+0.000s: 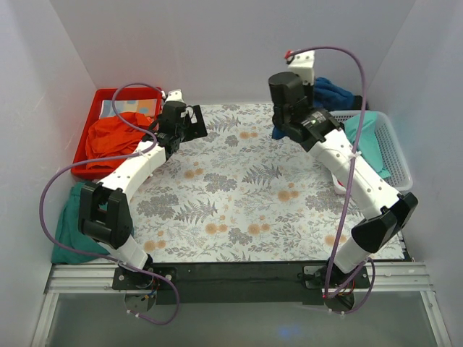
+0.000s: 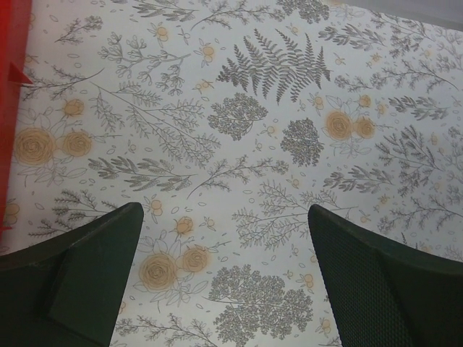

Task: Fold and stack the t-shirts
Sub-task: Move the tshirt to the center of the board

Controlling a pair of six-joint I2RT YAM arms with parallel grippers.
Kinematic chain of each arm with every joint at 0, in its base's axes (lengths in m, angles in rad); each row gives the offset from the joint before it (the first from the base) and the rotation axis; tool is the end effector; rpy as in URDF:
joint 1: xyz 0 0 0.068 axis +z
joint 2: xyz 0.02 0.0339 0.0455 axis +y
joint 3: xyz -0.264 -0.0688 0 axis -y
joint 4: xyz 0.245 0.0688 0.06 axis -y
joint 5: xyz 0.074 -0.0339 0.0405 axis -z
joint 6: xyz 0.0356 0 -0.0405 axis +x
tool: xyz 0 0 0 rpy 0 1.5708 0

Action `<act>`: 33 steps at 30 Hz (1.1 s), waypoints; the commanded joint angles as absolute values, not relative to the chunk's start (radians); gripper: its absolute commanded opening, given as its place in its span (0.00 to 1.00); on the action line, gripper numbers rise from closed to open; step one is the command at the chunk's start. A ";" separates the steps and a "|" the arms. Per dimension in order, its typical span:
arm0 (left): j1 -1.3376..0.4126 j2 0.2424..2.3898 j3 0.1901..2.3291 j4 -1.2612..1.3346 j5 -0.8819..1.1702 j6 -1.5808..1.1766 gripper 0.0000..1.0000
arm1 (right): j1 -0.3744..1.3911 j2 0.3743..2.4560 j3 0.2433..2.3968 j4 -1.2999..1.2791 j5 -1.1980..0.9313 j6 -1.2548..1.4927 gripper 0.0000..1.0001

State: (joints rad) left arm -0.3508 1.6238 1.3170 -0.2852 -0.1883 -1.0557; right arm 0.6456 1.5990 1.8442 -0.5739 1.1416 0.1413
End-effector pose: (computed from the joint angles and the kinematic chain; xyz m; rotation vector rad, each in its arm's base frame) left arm 0.3555 -0.1230 0.2995 -0.8680 2.0376 -0.6026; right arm 0.2867 0.1755 0.4664 0.3074 1.7037 -0.5014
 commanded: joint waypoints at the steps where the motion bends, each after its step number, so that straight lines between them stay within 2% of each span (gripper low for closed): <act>1: -0.353 1.552 1.316 -0.316 -0.316 -1.095 0.97 | 0.767 1.605 1.838 -0.410 1.033 0.003 0.01; 5: -0.341 1.534 1.301 -0.348 -0.387 -1.147 0.97 | 0.831 1.611 1.796 -0.414 0.783 -0.034 0.01; 6: -0.325 1.531 1.296 -0.362 -0.384 -1.161 0.97 | 0.845 1.608 1.786 -0.419 0.641 -0.043 0.01; 9: -0.289 1.534 1.287 -0.405 -0.345 -1.215 0.97 | 0.848 1.591 1.699 -0.440 0.408 -0.008 0.01; 12: -0.284 1.537 1.273 -0.423 -0.331 -1.226 0.96 | 0.839 1.571 1.542 -0.437 0.306 0.037 0.01; 15: -0.284 1.529 1.246 -0.430 -0.310 -1.224 0.96 | 0.758 1.569 1.361 -0.437 0.198 0.104 0.02; 16: -0.284 1.529 1.243 -0.430 -0.304 -1.223 0.96 | 0.737 1.569 1.311 -0.437 0.187 0.121 0.15; 18: -0.284 1.526 1.230 -0.430 -0.285 -1.218 0.96 | 0.681 1.565 1.212 -0.448 0.219 0.193 0.26; 19: -0.284 1.525 1.220 -0.431 -0.278 -1.215 0.96 | 0.670 1.562 1.195 -0.477 0.241 0.213 0.39; 21: -0.284 1.526 1.213 -0.428 -0.246 -1.206 0.95 | 0.657 1.549 1.183 -0.518 0.355 0.261 0.59; 22: -0.285 1.532 1.206 -0.428 -0.238 -1.197 0.95 | 0.658 1.545 1.178 -0.543 0.377 0.262 0.64; 26: -0.288 1.543 1.187 -0.428 -0.160 -1.151 0.90 | 0.660 1.532 1.183 -0.577 0.451 0.287 0.67; 28: -0.308 1.542 1.175 -0.423 -0.126 -1.126 0.84 | 0.660 1.526 1.181 -0.580 0.431 0.296 0.67; 33: -0.389 1.520 1.097 -0.439 -0.077 -1.092 0.76 | 0.666 1.538 1.181 -0.572 0.338 0.302 0.67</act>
State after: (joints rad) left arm -0.3271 1.5875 1.1557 -0.4160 -0.1585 -1.1347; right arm 0.6567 1.5490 1.1603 -0.5724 0.3843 0.2718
